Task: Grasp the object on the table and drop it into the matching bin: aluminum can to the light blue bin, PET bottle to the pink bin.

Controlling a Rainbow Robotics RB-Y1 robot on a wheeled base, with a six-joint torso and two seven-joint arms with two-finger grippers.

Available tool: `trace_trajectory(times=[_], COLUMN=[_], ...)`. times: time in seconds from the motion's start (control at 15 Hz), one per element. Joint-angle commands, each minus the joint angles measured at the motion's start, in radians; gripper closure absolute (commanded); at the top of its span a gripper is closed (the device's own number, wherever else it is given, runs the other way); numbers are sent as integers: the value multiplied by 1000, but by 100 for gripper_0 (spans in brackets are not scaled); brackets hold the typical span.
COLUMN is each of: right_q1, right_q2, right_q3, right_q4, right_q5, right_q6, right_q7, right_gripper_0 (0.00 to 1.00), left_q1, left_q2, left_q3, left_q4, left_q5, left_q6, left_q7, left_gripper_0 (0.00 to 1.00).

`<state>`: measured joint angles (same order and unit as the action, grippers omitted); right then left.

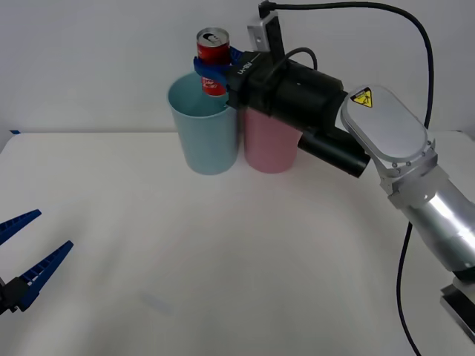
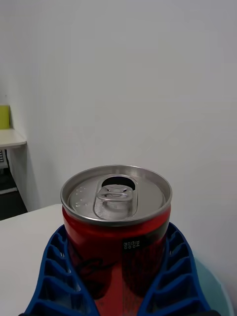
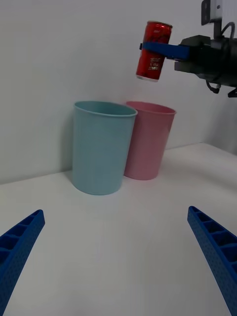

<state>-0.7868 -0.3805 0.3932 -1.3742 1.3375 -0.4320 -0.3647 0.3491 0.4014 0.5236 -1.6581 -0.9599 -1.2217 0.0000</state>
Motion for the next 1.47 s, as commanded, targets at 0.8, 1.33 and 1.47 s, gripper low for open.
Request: trace_trajectory(times=[0.8,1.33,1.47], right_q1=[-235,-235,-235], right_q2=[176,176,176], right_q3=[65,81,81], right_q4=[412,411,411], right_q5=[8,-8,-14], right_q6=[274,277,277], right_q7=[52,58,62], right_gripper_0=[100,0,0], left_q1=[0,0,0], left_q2=[0,0,0], left_q3=[0,0,0], left_q4=[0,0,0], left_q5=[0,0,0], left_q6=[0,0,0], left_q7=[0,0,0], left_gripper_0=[0,0,0])
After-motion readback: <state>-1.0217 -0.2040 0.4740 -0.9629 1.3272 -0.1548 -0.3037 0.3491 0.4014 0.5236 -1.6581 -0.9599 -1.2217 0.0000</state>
